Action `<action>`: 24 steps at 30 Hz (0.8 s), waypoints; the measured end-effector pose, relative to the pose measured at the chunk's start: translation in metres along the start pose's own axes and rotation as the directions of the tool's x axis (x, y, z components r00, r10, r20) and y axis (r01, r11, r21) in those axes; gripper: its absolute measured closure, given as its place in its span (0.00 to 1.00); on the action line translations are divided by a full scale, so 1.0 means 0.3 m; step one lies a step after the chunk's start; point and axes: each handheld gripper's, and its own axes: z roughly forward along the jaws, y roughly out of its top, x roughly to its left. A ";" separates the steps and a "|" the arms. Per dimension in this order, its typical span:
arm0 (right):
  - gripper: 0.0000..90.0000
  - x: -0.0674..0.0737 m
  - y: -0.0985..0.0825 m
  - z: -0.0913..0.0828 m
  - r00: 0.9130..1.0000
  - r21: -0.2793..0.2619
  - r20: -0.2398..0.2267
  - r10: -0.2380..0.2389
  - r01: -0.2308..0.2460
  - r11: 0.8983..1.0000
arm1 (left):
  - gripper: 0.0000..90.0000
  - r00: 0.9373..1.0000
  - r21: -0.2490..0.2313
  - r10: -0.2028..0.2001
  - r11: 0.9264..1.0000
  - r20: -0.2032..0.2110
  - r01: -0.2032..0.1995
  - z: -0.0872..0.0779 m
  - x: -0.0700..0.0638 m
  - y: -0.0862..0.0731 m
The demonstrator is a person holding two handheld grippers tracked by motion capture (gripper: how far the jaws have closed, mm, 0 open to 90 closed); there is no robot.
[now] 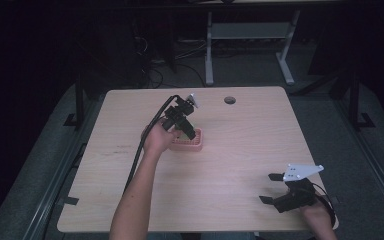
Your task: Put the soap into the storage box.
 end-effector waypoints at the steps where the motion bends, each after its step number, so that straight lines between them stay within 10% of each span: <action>1: 0.15 0.000 0.000 0.000 1.000 0.000 0.000 0.000 0.000 1.000 | 0.29 1.000 0.000 0.000 1.000 0.000 0.000 0.000 0.000 0.000; 24: 0.15 0.000 0.001 0.000 1.000 -0.003 -0.003 -0.004 0.004 1.000 | 0.29 0.998 0.058 -0.056 0.997 -0.003 0.056 0.124 0.039 0.020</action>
